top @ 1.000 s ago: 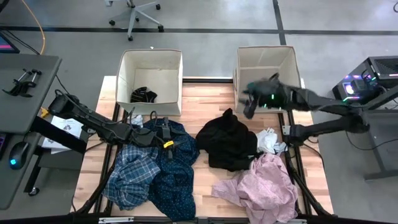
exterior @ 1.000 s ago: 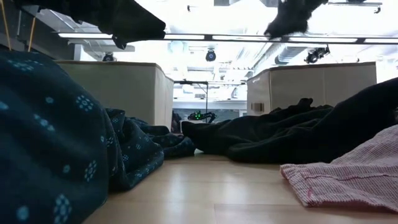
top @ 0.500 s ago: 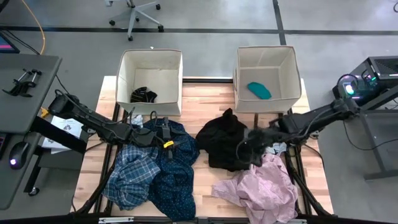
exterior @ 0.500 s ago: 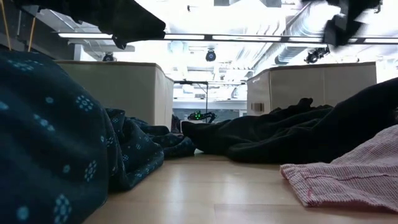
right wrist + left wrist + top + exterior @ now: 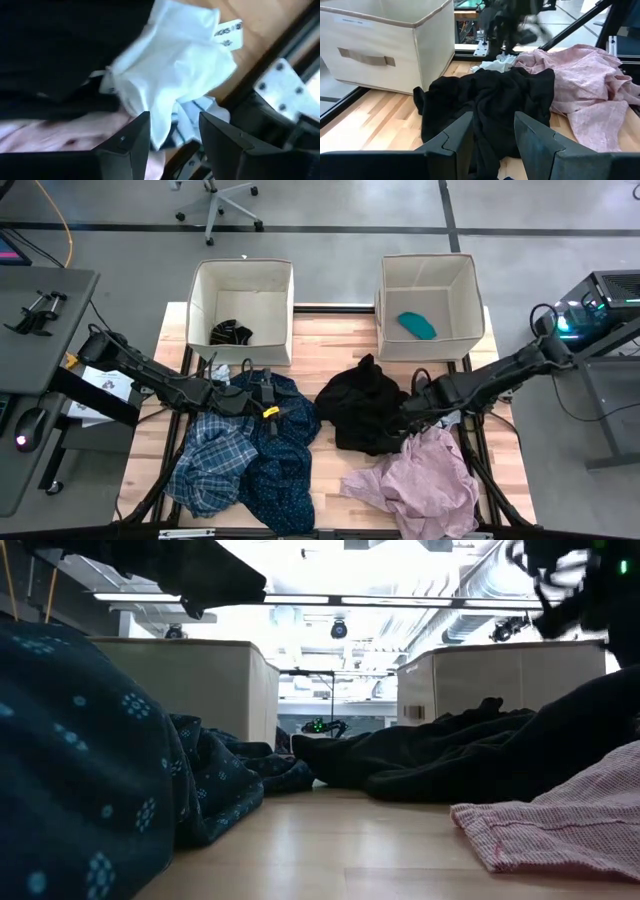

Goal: Sort clothes
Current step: Put the top pair of white socks into the right laundry bin

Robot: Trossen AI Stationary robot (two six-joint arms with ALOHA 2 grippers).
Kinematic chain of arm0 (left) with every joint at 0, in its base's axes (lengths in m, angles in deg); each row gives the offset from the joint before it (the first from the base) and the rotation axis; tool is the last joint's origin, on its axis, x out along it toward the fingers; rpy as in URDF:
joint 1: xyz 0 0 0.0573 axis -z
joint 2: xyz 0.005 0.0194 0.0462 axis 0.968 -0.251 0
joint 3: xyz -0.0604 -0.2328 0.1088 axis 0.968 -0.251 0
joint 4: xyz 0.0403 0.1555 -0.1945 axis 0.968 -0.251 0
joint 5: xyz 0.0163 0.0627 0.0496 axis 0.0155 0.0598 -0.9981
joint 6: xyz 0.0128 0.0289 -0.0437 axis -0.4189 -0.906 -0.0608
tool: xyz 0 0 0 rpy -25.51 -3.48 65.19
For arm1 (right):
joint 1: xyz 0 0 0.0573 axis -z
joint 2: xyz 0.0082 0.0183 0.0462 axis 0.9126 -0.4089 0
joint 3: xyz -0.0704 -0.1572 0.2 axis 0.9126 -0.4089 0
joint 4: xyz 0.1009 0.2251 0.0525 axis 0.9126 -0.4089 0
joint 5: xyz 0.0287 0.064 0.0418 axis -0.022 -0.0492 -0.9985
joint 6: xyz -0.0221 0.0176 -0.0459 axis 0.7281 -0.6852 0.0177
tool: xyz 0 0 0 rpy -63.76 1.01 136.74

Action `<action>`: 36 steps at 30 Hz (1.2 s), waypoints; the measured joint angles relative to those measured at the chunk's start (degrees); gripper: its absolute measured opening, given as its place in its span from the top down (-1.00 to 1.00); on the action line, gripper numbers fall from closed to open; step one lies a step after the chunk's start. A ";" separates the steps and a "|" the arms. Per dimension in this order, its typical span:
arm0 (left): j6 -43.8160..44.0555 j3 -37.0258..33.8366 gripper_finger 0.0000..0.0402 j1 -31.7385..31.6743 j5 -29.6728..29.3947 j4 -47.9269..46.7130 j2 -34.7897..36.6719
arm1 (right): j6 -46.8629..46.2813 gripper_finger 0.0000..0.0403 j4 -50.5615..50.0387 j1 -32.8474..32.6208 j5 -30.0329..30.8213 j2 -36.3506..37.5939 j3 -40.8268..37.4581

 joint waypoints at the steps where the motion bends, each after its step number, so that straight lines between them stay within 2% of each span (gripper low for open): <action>1: 0.00 -0.02 0.35 0.00 0.15 0.00 -0.01 | 0.59 0.23 0.86 0.61 0.68 0.06 -2.07; 4: -0.02 -0.02 0.35 0.00 0.22 0.00 -0.02 | 0.62 0.24 4.12 2.47 3.83 0.11 -7.79; 7: -0.02 0.00 0.35 0.00 0.29 0.21 0.00 | -0.63 0.26 4.96 3.07 6.09 -0.85 -6.06; 10: -0.02 0.00 0.35 0.00 0.29 0.20 0.00 | 1.59 0.37 9.14 3.58 7.77 -0.77 -6.17; 15: 0.46 0.00 0.35 0.02 0.30 0.27 0.00 | 3.38 0.62 17.32 5.12 2.27 -1.41 -9.79; 20: 0.47 0.00 0.35 0.02 0.29 0.24 0.00 | 2.24 0.74 22.63 5.12 -0.66 -3.53 -14.70; 25: 0.46 0.00 0.35 0.02 0.29 0.50 0.00 | 2.42 0.96 22.55 4.56 -1.40 -4.76 -14.75; 31: 1.10 0.00 0.35 0.02 0.29 0.67 0.00 | 1.63 0.99 10.68 2.44 10.07 -4.61 -3.62; 36: 1.04 0.00 0.35 0.02 0.29 2.02 0.00 | 2.61 1.00 3.79 0.48 24.16 -4.53 8.14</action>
